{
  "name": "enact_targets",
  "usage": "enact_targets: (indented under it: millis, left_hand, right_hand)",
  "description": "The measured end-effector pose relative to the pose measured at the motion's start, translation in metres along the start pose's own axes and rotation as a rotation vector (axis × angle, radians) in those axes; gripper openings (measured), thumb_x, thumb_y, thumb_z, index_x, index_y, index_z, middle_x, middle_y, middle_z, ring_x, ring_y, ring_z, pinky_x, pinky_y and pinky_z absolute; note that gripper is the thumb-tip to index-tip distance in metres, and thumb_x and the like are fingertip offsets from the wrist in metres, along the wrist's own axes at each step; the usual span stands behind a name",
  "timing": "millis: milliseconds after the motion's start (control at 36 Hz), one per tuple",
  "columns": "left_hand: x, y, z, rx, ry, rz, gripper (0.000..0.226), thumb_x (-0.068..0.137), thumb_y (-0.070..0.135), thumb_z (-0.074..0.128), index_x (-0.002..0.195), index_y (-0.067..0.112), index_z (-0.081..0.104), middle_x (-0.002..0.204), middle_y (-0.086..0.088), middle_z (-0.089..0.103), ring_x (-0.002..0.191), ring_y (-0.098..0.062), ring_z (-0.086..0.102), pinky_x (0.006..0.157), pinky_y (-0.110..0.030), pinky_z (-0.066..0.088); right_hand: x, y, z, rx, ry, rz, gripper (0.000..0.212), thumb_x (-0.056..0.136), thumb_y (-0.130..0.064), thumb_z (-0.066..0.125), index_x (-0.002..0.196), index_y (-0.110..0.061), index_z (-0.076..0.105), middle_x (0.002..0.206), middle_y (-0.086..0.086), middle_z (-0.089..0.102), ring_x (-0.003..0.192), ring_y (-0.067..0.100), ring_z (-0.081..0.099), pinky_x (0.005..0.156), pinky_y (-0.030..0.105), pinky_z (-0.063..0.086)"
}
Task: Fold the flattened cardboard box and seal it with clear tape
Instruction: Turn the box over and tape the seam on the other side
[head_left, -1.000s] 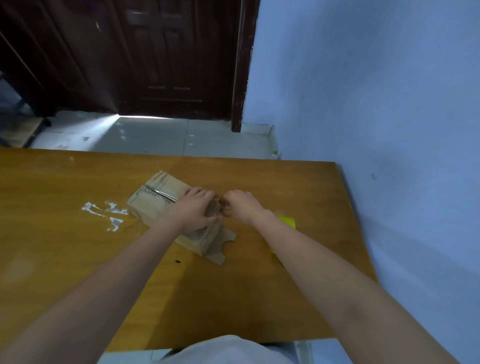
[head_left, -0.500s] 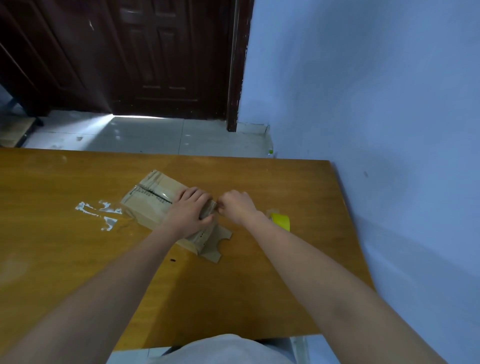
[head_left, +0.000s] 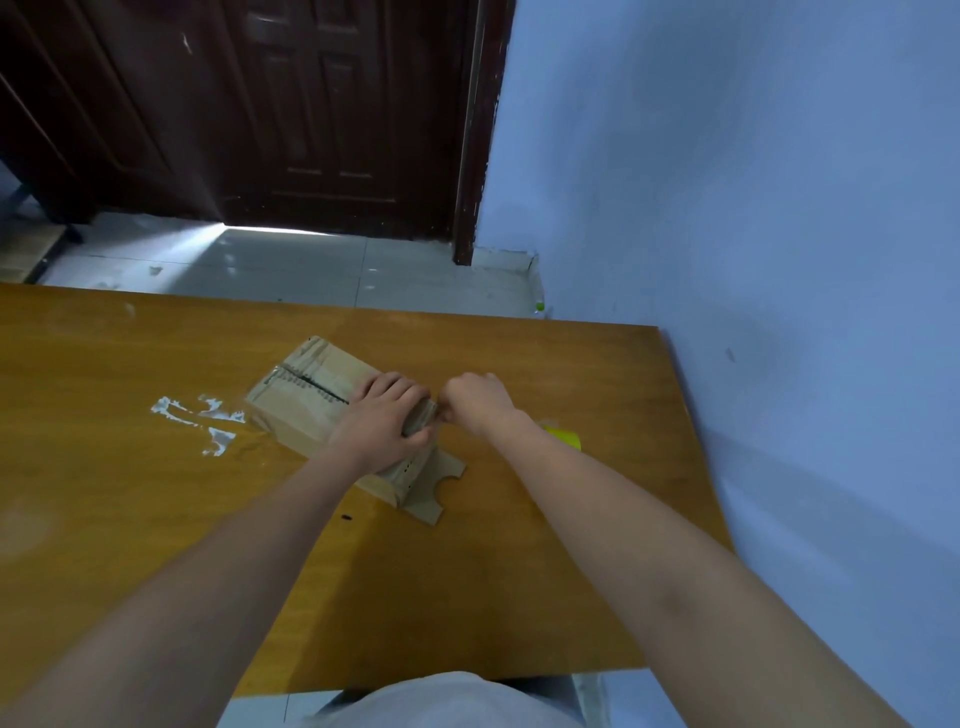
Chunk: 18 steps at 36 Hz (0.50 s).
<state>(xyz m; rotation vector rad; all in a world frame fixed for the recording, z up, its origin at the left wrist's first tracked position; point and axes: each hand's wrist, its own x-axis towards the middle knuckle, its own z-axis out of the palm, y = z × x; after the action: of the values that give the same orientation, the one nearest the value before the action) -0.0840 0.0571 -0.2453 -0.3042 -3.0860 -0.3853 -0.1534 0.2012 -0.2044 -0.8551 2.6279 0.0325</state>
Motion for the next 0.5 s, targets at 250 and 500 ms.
enact_targets:
  millis: [250,500]
  left_hand:
    - [0.0004,-0.0013,0.0009,0.002,-0.020,-0.005,0.073,0.074,0.061,0.021,0.129,0.021,0.048,0.133,0.002,0.049,0.133,-0.021,0.030,0.112,-0.036,0.011]
    - [0.0013,-0.0036,0.0029,-0.013,-0.012,0.009,0.069,0.076,0.060,0.024,0.127,0.021,0.050,0.131,0.001,0.050,0.132,-0.022,0.032,0.111,-0.038,0.014]
  right_hand:
    - [0.0077,-0.0019,-0.0079,-0.075,-0.113,-0.056,0.017,0.095,-0.020,0.047,0.091,-0.013,0.062,0.094,0.007,0.063,0.092,0.026,0.059,0.077,0.034,0.034]
    - [0.0093,-0.0009,-0.0077,-0.030,-0.126,-0.024,0.021,0.095,-0.021,0.050,0.096,-0.009,0.067,0.088,0.008,0.062,0.086,0.026,0.061,0.068,0.031,0.041]
